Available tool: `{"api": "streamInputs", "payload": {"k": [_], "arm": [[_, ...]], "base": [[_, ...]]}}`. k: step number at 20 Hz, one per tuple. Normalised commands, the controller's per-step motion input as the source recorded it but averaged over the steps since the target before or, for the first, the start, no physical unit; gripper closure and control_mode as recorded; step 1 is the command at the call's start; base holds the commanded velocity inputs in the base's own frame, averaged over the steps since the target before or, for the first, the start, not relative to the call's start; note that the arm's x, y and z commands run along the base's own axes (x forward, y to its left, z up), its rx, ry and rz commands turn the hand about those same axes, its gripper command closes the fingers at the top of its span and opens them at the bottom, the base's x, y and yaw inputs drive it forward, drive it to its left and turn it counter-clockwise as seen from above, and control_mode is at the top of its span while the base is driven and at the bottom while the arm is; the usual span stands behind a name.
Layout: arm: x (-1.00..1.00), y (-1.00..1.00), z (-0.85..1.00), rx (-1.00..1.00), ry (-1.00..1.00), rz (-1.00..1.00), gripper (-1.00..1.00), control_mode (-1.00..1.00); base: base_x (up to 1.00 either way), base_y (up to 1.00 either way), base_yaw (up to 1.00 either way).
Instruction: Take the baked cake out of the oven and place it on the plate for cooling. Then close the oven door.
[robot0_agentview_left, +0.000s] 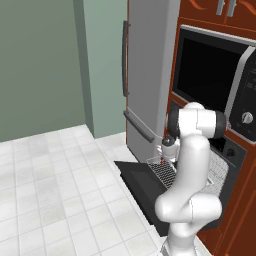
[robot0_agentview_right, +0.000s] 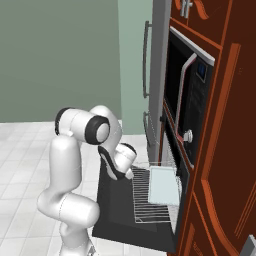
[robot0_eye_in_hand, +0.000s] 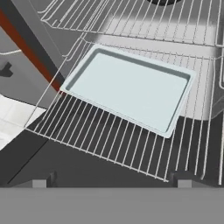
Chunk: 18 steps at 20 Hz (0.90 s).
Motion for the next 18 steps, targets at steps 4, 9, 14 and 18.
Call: {"api": "streamInputs", "payload": {"k": [4,9,14,18], "arm": [[-0.16,0.09,-0.54,0.0,-0.1,-0.11,-1.0,-1.0],[-0.14,0.05,-0.54,0.0,-0.08,-0.1,-1.0,-1.0],[0.0,0.0,-0.4,0.0,-0.07,-0.04,-1.0,-1.0],[0.0,0.0,-0.44,0.0,-0.04,-0.05,-1.0,-1.0]], "base": [[0.0,0.0,0.0],[0.0,0.0,0.0],[0.0,0.0,0.0],[0.0,0.0,0.0]]}}
